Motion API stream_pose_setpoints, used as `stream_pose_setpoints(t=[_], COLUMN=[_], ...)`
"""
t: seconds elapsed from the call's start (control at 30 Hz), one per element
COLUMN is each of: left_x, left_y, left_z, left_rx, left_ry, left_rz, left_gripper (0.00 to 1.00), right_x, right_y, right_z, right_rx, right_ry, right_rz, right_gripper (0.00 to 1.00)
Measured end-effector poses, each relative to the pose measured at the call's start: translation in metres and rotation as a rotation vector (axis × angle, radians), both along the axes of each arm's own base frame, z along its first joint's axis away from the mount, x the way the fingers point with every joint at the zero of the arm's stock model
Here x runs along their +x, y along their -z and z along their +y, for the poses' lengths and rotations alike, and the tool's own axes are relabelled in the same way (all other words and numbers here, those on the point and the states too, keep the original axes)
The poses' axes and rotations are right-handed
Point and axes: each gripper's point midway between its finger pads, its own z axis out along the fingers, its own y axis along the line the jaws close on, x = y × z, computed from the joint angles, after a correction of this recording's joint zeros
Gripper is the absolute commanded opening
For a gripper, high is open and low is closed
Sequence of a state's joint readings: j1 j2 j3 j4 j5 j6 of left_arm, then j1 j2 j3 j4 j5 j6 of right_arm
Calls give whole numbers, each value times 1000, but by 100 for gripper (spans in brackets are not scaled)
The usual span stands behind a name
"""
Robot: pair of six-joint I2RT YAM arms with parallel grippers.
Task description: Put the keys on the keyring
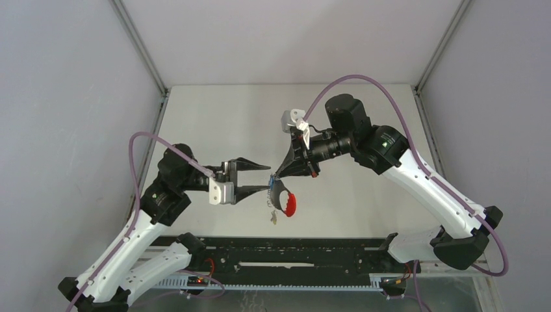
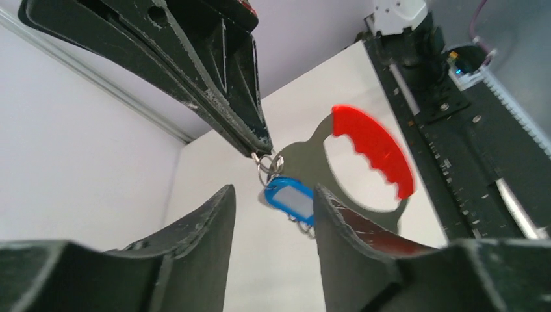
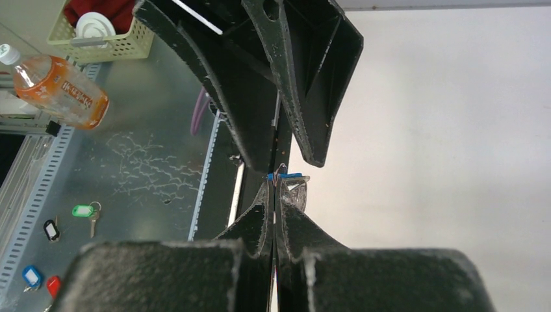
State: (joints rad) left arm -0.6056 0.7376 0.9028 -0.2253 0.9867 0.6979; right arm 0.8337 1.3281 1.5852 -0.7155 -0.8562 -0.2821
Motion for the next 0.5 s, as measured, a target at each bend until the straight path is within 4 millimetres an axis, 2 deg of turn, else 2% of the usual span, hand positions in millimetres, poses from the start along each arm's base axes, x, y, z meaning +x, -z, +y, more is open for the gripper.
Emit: stream_pose_setpoints(t=[0.1,0.2,0.33,0.5], left_x=[-2,-6,-8,1], left_y=[0,-1,-3,0], left_z=[0,-1,-5,-10], left_rx=[-3,-12,-23,-24], left_ry=[-1,8,17,-4], left_rz=[56,146,266,322], left_gripper=[67,72,70,66], right_x=[3,4,3,4], right_y=[1,1,3,5], right_z=[0,0,3,6], right_rx=[-5,-8,-17,-28], right_ry=[16,24,32,45], right_rz=[-5,-7,-13,-12], right_gripper=[0,0,0,0])
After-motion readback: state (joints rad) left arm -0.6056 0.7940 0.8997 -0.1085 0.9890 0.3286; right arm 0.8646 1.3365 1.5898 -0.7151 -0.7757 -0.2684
